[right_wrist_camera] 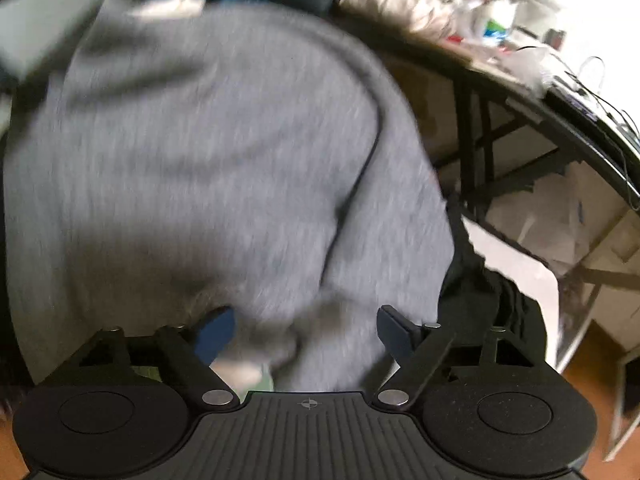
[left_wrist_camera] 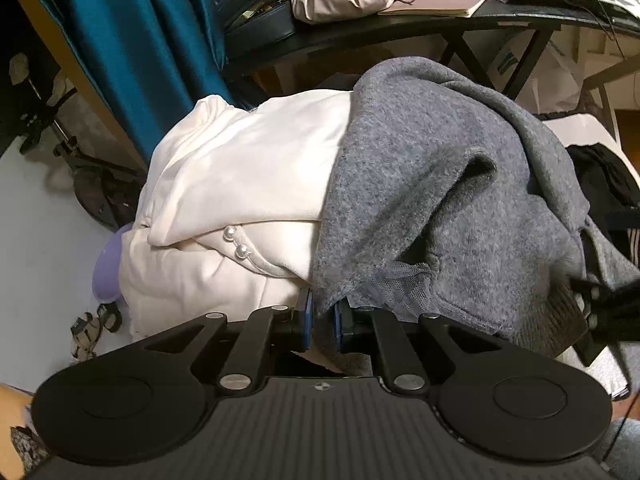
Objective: Fold clothes
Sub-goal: 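Close the left gripper on the grey sweater while the right gripper grasps its mesh edge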
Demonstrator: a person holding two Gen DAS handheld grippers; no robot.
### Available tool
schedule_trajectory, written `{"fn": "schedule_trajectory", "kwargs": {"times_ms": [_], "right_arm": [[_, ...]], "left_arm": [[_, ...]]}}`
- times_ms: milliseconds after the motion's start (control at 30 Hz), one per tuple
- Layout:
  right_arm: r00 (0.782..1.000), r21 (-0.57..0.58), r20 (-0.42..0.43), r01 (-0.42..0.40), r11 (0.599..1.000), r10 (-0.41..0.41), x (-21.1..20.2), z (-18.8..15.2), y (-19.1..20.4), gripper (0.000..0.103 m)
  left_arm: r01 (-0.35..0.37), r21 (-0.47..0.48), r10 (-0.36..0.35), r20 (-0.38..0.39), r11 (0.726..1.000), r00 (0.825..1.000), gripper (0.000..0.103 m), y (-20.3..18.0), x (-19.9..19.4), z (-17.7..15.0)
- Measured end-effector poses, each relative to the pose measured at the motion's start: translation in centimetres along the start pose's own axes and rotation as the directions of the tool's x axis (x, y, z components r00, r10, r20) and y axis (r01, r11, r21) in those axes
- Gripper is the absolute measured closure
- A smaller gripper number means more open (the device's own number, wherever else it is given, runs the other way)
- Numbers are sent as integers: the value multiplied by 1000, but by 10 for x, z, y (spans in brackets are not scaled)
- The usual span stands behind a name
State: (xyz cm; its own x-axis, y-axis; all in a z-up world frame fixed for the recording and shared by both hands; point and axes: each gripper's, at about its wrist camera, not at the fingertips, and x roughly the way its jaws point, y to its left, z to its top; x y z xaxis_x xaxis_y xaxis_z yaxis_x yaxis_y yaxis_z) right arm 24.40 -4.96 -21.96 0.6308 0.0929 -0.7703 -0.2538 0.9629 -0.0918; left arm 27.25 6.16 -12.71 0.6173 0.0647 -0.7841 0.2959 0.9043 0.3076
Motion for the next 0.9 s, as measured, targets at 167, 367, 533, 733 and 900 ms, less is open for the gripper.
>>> {"fn": "schedule_trajectory", "kwargs": {"times_ms": [167, 367, 533, 733, 900], "right_arm": [[999, 3, 30, -34, 999, 34, 3, 9, -12, 58], [999, -117, 30, -13, 993, 17, -7, -17, -5, 29], [1000, -203, -5, -15, 979, 14, -11, -44, 4, 24], [998, -169, 51, -38, 985, 48, -13, -31, 10, 48], [980, 72, 190, -77, 994, 62, -49, 14, -25, 99]], "left_arm": [[8, -6, -8, -11, 1000, 1000, 91, 0, 7, 0], [33, -40, -32, 34, 999, 999, 95, 5, -3, 3], [69, -96, -62, 77, 993, 995, 98, 14, -18, 9], [83, -103, -71, 114, 991, 991, 98, 16, -33, 15], [80, -140, -52, 199, 987, 979, 99, 25, -59, 23]]}}
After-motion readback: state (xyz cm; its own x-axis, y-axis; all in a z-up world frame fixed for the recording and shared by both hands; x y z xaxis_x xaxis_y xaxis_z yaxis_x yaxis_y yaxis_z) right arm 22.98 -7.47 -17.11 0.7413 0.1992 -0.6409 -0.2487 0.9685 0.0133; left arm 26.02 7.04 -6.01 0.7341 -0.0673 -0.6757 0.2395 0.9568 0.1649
